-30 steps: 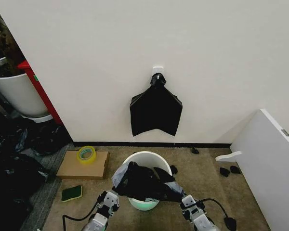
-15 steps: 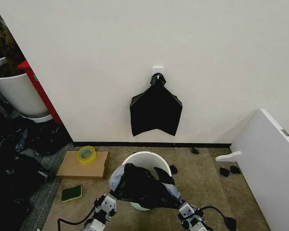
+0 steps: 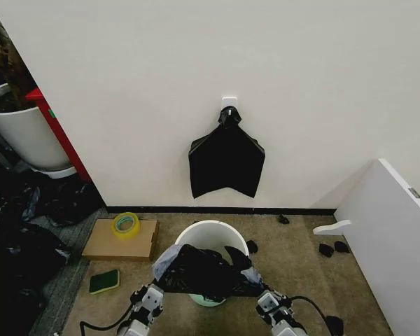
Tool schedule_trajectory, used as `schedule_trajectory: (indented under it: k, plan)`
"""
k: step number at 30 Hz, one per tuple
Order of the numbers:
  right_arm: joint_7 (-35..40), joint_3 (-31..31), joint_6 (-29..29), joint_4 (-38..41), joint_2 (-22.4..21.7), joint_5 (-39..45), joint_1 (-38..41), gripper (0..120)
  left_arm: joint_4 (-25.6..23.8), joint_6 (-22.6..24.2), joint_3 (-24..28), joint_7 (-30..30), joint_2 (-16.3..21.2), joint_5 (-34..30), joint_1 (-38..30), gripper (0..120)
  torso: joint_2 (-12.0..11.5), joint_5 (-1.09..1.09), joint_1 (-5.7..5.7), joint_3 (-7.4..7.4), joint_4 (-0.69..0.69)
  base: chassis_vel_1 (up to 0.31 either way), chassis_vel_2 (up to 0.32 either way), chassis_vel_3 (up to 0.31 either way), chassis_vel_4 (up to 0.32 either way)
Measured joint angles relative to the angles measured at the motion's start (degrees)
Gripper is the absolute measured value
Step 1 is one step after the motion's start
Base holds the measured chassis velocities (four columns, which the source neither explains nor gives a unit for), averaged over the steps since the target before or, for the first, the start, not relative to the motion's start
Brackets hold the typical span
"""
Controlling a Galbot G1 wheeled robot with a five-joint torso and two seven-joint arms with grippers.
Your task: Place the garbage bag over the trash bin.
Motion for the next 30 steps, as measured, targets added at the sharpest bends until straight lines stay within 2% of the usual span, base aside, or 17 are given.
schedule_trajectory:
  k: [4, 8, 12, 16, 23, 26, 27, 28, 30]
  plan:
    - [-0.93, 0.13, 2.78, -1.31, -0.25, -3.32, -0.32, 0, -0.08, -0.14, -0.11, -0.02, 0.06, 0.25, 0.55, 0, 0.00, 0.00, 0.00, 0.00, 0.00, 0.000, 0.000, 0.000, 0.000]
    - [-1.30, 0.24, 4.95, -3.85, 0.00, -6.79, 0.04, 0, 2.01, -0.17, 0.20, -0.02, -0.20, 0.88, 0.28, 0, 0.00, 0.00, 0.00, 0.00, 0.00, 0.000, 0.000, 0.000, 0.000]
    - [-2.89, 2.75, 12.02, -9.40, 0.11, -16.34, 0.50, 0, 3.90, -0.36, 1.05, 0.01, -0.96, 0.72, -0.93, 0, 0.00, 0.01, 0.00, 0.00, 0.00, 0.000, 0.000, 0.000, 0.000]
    - [-3.75, 4.22, 15.45, -11.82, 0.78, -18.70, 1.14, 0, 5.02, -0.42, 1.66, 0.11, -1.84, -0.56, -3.05, 0, 0.00, 0.01, 0.00, 0.00, 0.00, 0.000, 0.000, 0.000, 0.000]
    - [-4.23, 4.55, 18.01, -13.30, 2.04, -17.42, 1.66, 0, 6.42, -1.01, 2.79, 0.23, -2.88, -2.50, -4.80, 0, 0.00, 0.01, 0.00, 0.00, 0.00, 0.000, 0.000, 0.000, 0.000]
    - [-7.79, 5.00, 23.43, -13.99, 2.25, -12.14, 1.61, 0, 6.71, -1.05, 3.03, 0.21, -3.20, -3.77, -4.96, 0, 0.00, 0.01, 0.00, 0.00, 0.00, 0.000, 0.000, 0.000, 0.000]
    - [-11.87, 5.88, 27.87, -14.68, 2.34, -8.52, 1.63, 5, 6.79, -0.98, 3.03, 0.00, -3.37, -4.92, -5.09, 0, 0.00, 0.01, 0.00, 0.00, 0.00, 0.000, 0.000, 0.000, 0.000]
    - [-11.87, 5.88, 27.87, -14.68, 2.34, -8.52, 1.63, 5, 6.79, -0.98, 3.03, 0.00, -3.37, -4.92, -5.09, 0, 0.00, 0.01, 0.00, 0.00, 0.00, 0.000, 0.000, 0.000, 0.000]
    - [-18.66, 7.64, 34.47, -16.02, 2.52, -3.94, 1.75, 13, 6.39, -0.31, 2.71, -0.07, -3.54, -6.83, -5.03, 1, 0.00, 0.01, 0.00, 0.00, 0.00, 0.000, 0.000, 0.000, 0.000]
